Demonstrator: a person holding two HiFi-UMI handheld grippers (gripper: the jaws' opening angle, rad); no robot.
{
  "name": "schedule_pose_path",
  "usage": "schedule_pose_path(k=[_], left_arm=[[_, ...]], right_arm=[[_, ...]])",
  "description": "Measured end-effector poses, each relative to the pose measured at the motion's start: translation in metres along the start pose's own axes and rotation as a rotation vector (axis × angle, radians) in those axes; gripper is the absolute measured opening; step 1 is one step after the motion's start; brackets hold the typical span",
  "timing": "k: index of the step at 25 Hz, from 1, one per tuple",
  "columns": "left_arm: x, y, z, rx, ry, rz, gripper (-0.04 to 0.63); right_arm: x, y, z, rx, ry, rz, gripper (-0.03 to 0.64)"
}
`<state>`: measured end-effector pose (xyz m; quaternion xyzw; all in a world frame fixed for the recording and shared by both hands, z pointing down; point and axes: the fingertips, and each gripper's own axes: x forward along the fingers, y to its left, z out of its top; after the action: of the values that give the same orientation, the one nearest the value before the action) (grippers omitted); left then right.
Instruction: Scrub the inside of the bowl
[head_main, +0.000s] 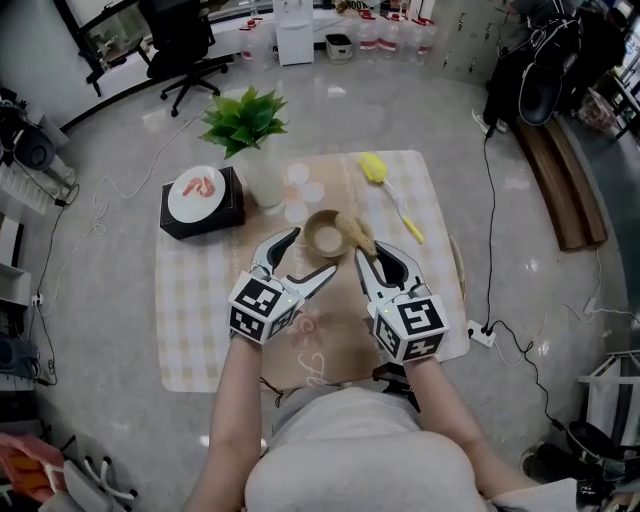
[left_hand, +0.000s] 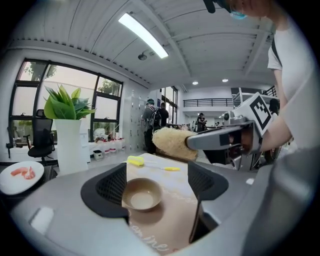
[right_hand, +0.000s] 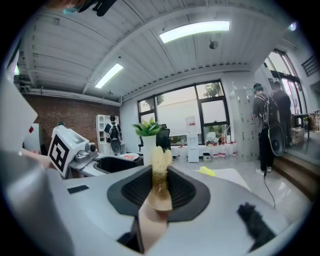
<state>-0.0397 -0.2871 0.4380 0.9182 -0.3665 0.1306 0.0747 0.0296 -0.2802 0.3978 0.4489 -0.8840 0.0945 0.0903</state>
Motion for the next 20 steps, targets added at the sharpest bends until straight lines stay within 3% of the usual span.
schedule_pose_path(k=[4, 9, 20], left_arm=[[0.017, 0.011, -0.018, 0.037, 0.046, -0.016, 0.39], [0.04, 0.02, -0.041, 0.014, 0.104, -0.057, 0.418], [0.069, 0.033, -0.089, 0.049, 0.231, -0.124, 0.445]], right_arm=[[0.013, -0.005, -0.006, -0.007, 0.024, -0.005, 0.089], [0.024, -0.016, -0.018, 0.001, 0.062, -0.028, 0.089], [0.048, -0.03, -0.037, 0.011, 0.126, -0.043, 0.089]])
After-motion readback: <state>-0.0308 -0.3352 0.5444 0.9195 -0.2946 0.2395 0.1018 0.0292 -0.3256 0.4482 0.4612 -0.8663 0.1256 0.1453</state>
